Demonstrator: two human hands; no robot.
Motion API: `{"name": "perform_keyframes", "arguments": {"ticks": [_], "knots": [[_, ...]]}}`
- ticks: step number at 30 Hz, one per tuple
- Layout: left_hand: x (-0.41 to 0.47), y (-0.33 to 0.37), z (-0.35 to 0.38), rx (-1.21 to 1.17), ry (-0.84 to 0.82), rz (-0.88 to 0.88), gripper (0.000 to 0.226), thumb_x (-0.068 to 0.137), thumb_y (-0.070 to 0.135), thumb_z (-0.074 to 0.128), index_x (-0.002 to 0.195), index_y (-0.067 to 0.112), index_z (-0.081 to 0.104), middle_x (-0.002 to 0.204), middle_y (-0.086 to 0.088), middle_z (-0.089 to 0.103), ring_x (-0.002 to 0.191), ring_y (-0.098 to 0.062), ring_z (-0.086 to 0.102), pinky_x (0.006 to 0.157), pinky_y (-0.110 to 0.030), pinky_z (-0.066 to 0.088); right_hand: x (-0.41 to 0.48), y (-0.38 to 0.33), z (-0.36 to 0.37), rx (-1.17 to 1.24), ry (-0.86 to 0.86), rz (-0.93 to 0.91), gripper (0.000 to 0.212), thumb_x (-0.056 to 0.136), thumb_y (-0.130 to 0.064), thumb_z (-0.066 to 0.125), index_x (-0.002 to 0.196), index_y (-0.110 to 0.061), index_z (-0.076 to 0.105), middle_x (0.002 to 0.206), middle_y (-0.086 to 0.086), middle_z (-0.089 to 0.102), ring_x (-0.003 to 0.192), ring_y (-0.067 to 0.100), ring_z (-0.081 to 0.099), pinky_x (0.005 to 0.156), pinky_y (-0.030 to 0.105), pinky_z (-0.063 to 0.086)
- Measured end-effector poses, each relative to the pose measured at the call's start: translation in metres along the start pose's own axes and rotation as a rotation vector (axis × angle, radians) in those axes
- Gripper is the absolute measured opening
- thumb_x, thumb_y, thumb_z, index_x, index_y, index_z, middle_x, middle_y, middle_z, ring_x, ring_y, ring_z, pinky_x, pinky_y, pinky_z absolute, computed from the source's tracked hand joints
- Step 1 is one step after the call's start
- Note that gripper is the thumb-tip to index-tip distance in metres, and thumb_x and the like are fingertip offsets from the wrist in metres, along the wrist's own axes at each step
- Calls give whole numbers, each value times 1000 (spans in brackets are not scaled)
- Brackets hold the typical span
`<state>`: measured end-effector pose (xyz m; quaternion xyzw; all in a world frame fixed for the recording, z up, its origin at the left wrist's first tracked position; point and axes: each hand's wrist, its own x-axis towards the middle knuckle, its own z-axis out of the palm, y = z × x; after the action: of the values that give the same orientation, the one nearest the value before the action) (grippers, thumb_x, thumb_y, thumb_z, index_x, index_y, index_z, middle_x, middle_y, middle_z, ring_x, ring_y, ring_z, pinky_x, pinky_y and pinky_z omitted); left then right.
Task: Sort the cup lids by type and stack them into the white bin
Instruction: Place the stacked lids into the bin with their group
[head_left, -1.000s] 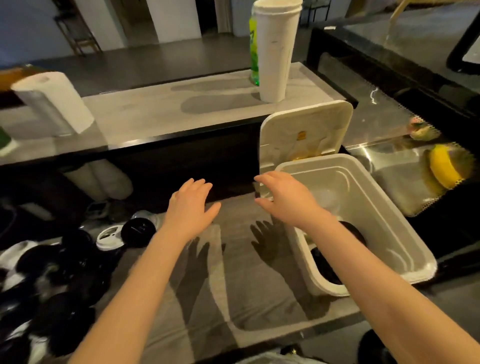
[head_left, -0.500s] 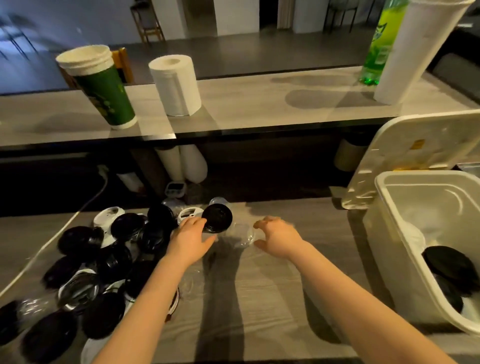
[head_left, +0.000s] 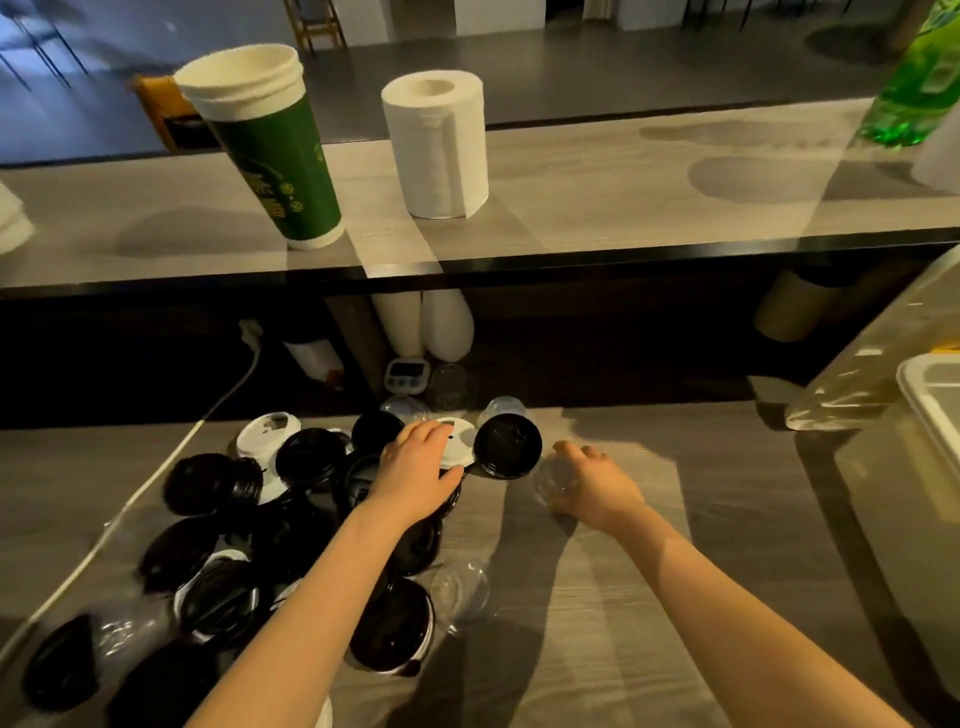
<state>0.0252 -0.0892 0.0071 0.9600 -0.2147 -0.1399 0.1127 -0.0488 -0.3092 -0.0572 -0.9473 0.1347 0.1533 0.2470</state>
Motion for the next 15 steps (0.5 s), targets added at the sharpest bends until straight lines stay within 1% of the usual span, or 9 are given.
{"name": "perform_keyframes", "arguments": {"ticks": [2,3,5,7,9,11,13,15], "knots": [[0,1,3,-58,18,15,59,93,34,51,144,16,29,151,-1,27,142,-19,17,113,-36,22,-7,1,-3,144,81,12,73,78,-37,70,140,-26,34,130,6,51,110,26,55,79,29,46],[0,2,4,-86,32,30,59,93,35,51,145,16,29,152,-1,27,142,-19,17,113,-35,22,-11,-1,-6,236,122,3,72,78,-35,71,140,-26,36,129,4,51,106,24,56,76,27,43],[-3,5,4,-150,49,66,63,93,35,52,146,18,26,153,-1,23,143,-18,14,114,-33,19,-18,-8,-13,442,179,-46,70,76,-30,75,137,-28,40,127,1,49,105,18,52,79,24,40],[-9,8,0,-229,44,115,68,91,36,56,148,22,22,156,2,17,145,-16,7,117,-34,15,-26,-22,-24,617,186,-97,68,75,-23,78,134,-31,44,125,-2,47,107,13,48,83,23,40],[-19,11,-7,-304,40,202,76,86,38,63,148,29,19,157,7,11,145,-11,0,118,-36,12,-35,-38,-38,788,82,-140,70,71,-22,80,132,-31,47,128,-4,48,114,12,49,89,24,42],[-30,13,-17,-329,17,304,85,80,40,69,146,38,15,155,16,6,143,-5,-6,119,-36,10,-42,-51,-51,916,-109,-199,71,65,-25,77,131,-26,50,131,-2,53,120,14,51,96,27,45],[-42,15,-27,-346,-20,383,89,75,42,73,141,46,13,151,26,3,141,2,-9,117,-31,7,-46,-60,-61,927,-320,-249,68,64,-28,76,128,-25,52,131,-2,56,119,14,55,96,30,47],[-53,14,-35,-393,-60,419,86,74,39,75,138,49,19,148,29,5,139,6,-7,113,-25,6,-48,-68,-64,882,-462,-266,70,62,-35,77,127,-27,52,129,-4,58,117,15,58,98,35,48]]}}
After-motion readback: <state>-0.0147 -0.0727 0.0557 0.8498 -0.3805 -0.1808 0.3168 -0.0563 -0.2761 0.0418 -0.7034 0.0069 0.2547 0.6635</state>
